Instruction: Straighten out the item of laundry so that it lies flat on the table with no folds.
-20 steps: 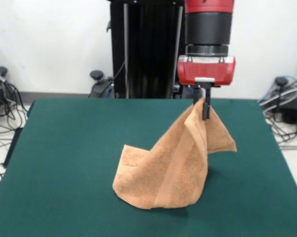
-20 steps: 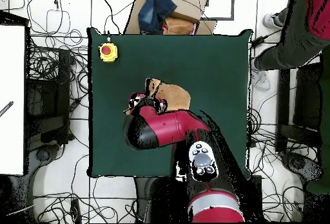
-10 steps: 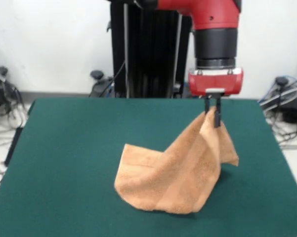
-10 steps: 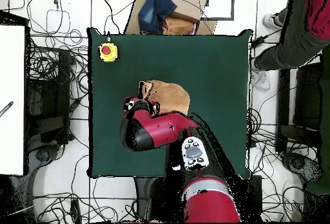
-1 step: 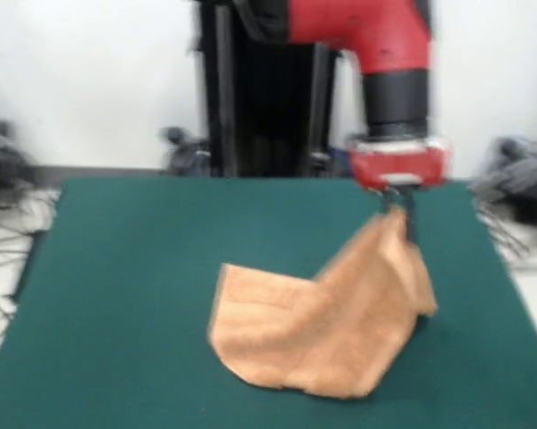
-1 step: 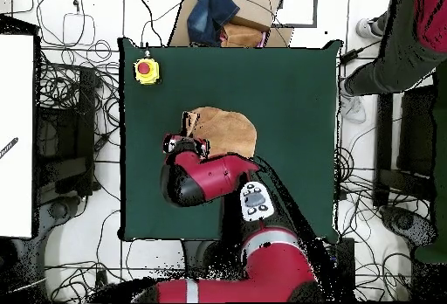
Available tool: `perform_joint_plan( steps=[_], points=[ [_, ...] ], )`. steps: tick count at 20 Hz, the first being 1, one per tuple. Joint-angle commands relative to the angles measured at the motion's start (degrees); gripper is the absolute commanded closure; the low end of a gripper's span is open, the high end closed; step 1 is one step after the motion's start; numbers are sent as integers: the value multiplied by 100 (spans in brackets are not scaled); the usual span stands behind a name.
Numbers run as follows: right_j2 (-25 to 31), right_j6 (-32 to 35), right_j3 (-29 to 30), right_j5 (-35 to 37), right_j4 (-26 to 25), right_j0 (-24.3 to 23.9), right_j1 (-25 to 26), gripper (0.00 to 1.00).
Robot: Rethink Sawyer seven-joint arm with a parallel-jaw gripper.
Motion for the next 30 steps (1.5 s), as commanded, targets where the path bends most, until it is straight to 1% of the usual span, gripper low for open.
perform_joint_plan(
  steps=[1,4,6,8,11,14,18,22,24,27,30],
  points=[
    [514,250,-203,-89,-267,45,178,100],
    [574,243,-260,-104,-277,2,238,100],
    [393,310,-237,-69,-144,93,230,100],
    [203,326,-166,111,-48,132,151,100],
    [166,285,-35,288,-68,61,-4,100],
    [152,279,47,257,-105,92,-57,100],
    [-201,276,39,518,40,420,-154,100],
    [-490,369,-88,400,145,650,32,100],
    [-535,319,-56,459,84,619,-12,100],
    [-441,235,50,451,-80,455,-64,100],
    [-571,291,97,346,-65,530,-6,100]
  ],
)
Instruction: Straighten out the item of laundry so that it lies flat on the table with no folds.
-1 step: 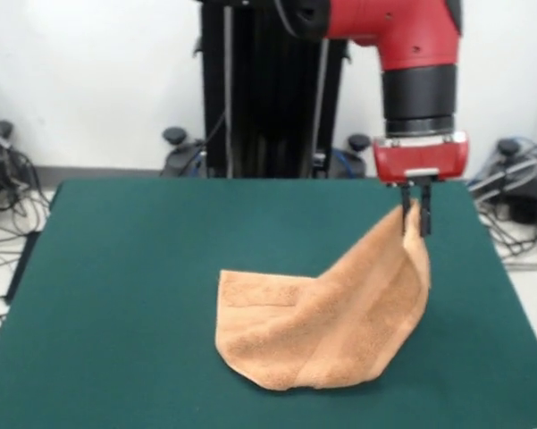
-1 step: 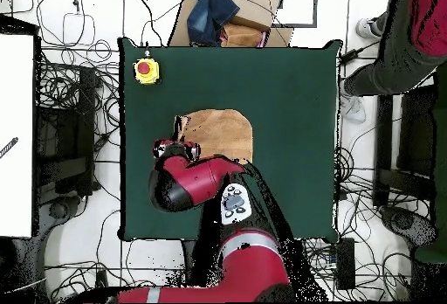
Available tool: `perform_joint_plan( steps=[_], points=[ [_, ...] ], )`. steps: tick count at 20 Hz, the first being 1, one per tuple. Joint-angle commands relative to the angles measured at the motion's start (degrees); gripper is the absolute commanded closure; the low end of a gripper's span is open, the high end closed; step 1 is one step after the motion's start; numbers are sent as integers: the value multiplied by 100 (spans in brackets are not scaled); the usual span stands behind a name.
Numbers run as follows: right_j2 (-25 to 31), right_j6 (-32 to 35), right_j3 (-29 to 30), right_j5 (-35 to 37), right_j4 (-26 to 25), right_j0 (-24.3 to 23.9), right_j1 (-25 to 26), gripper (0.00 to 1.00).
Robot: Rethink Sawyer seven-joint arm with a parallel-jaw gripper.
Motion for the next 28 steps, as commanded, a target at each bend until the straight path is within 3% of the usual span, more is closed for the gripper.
perform_joint_plan(
  steps=[1,10,19,20,28],
  points=[
    [-370,308,90,331,-57,96,96,100],
    [-1120,562,-41,29,292,786,462,100],
    [-1072,600,-3,30,301,727,502,100],
    [-1076,614,-1,19,314,732,512,0],
    [-1054,604,28,30,317,740,502,0]
  ],
)
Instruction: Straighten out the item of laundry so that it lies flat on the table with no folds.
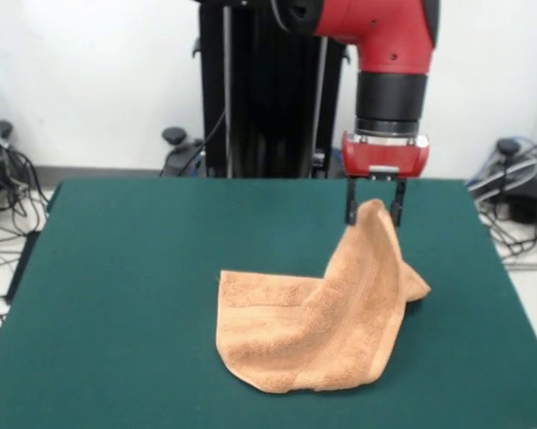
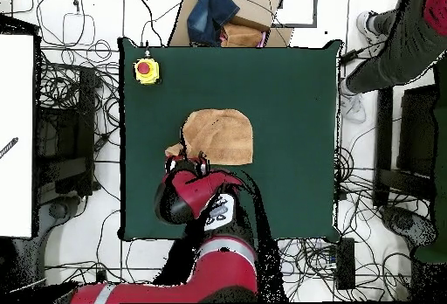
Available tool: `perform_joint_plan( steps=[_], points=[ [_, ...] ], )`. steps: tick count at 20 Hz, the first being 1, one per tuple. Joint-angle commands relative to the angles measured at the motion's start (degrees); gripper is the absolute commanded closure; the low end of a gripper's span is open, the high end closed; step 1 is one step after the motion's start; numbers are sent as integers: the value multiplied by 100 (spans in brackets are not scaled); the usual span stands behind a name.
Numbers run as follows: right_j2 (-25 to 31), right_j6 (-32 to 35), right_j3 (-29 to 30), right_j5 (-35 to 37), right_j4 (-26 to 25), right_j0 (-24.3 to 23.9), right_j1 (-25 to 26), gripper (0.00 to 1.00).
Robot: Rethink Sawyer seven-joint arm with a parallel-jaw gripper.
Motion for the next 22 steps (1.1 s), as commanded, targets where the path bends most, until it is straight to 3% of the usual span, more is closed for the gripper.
perform_joint_plan(
  steps=[1,6,9,12,15,18,22],
  points=[
    [-94,624,4,-24,243,85,97,0],
    [-181,828,275,110,478,151,-173,0],
    [-275,1156,707,474,907,176,-443,0],
    [311,746,1701,1253,684,-583,-1804,0],
    [1171,-380,2427,2509,737,-1753,-3112,0],
    [1554,-1483,2707,3402,948,-2471,-3886,0],
    [2123,-2554,3028,3992,1250,-3365,-4611,0]
  ],
)
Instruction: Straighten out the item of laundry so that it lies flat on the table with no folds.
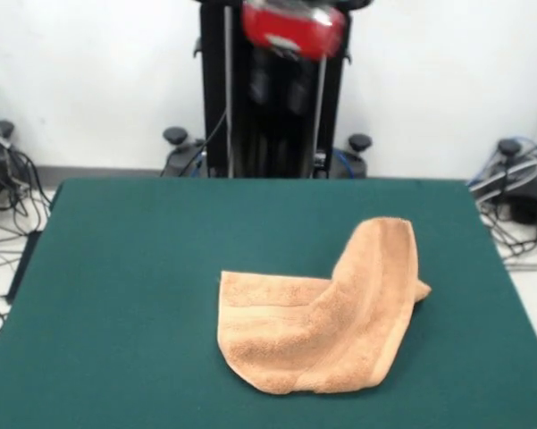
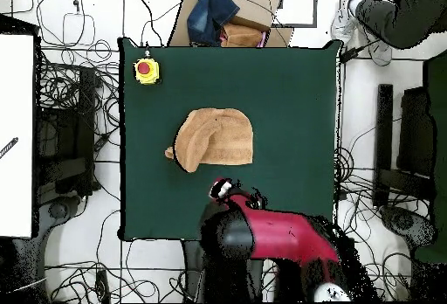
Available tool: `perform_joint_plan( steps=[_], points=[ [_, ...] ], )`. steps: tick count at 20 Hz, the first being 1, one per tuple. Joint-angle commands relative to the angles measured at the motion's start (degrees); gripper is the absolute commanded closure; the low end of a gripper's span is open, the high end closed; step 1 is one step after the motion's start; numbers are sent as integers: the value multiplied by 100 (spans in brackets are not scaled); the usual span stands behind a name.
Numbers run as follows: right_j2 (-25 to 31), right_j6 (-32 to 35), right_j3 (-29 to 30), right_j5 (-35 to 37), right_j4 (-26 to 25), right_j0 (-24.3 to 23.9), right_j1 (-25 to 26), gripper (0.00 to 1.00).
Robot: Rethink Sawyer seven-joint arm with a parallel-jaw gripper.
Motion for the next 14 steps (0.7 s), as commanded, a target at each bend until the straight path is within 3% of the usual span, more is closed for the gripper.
perform_joint_plan(
  steps=[1,6,14],
  points=[
    [1261,-2473,1151,1537,565,-1052,-1837,0],
    [1311,-2940,1054,1899,679,-1461,-2157,0],
    [1643,-3837,568,1713,532,-2366,-1598,0]
  ],
)
